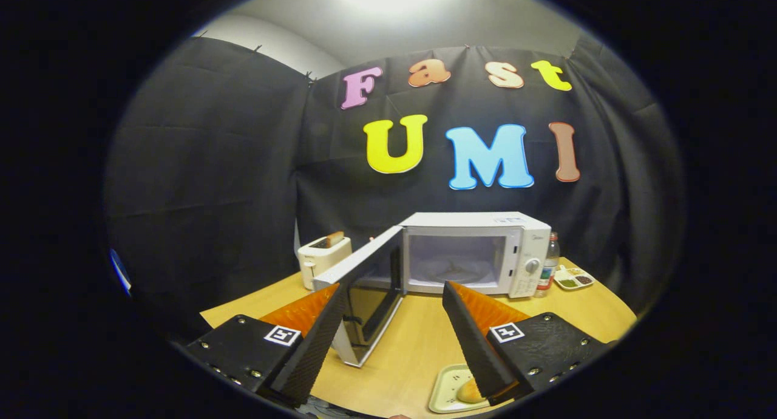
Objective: Open the microwave, put the food inside, and close the microwave door.
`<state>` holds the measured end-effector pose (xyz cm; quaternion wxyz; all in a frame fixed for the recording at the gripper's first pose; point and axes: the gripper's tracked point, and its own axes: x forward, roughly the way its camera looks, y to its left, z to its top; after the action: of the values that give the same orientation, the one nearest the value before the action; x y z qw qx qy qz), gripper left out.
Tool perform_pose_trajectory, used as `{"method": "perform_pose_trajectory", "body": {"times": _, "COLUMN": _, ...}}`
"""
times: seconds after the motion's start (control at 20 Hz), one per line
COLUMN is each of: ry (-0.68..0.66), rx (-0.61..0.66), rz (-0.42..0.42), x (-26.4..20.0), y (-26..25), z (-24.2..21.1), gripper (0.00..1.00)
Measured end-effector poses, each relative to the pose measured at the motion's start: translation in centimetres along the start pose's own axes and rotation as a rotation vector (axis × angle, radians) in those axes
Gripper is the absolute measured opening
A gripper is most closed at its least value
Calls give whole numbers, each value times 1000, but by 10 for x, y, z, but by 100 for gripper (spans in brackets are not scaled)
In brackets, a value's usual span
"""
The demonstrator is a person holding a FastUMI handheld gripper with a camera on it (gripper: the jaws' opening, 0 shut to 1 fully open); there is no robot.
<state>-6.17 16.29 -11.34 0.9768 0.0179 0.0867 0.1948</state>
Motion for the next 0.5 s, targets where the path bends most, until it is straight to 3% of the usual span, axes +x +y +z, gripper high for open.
{"method": "perform_pose_trajectory", "body": {"times": 0.5, "ry": 180, "rx": 40, "rz": -195, "x": -8, "y": -91, "z": -97, "gripper": 98}}
